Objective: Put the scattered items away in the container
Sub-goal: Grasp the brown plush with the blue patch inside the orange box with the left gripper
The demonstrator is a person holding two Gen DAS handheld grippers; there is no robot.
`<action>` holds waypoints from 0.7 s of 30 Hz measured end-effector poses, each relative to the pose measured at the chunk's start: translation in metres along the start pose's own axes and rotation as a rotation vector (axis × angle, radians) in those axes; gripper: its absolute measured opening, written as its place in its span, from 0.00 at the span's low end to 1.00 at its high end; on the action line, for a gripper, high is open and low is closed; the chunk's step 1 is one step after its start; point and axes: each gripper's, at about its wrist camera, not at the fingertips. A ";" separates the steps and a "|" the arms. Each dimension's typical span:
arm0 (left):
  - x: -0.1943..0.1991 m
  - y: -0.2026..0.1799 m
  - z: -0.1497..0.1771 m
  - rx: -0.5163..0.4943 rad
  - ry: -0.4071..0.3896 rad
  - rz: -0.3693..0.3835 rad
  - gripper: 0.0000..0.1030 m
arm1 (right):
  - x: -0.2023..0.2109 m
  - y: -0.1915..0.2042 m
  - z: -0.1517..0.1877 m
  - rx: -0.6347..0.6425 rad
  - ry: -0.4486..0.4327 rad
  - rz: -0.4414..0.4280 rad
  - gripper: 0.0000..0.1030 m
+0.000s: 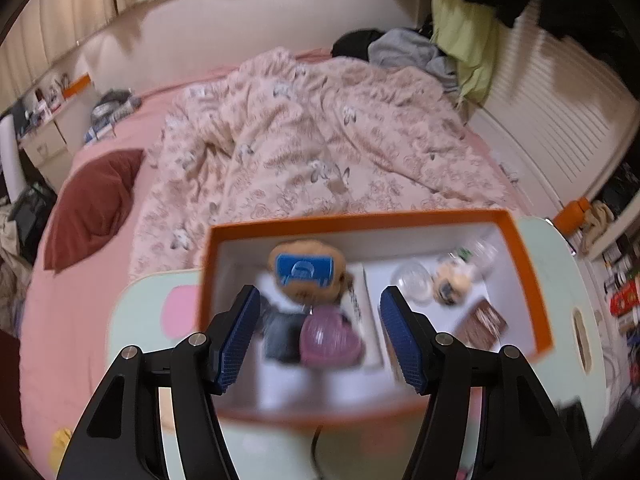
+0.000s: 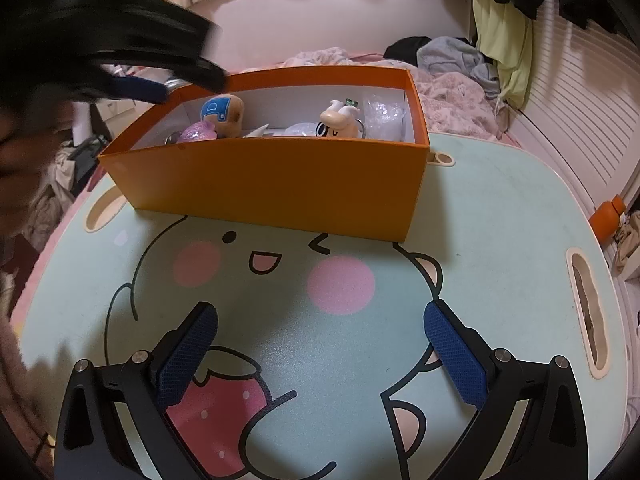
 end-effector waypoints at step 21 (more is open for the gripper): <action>0.061 0.006 0.000 0.017 -0.140 0.151 0.41 | -0.002 0.000 0.001 -0.002 -0.004 -0.002 1.00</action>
Point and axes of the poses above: each gripper's, at about its wrist camera, not at the fingertips, and x roughly against the way its jaws point, y to its left, z to its underside, and after that the axes turned 4 degrees about x, right-handed
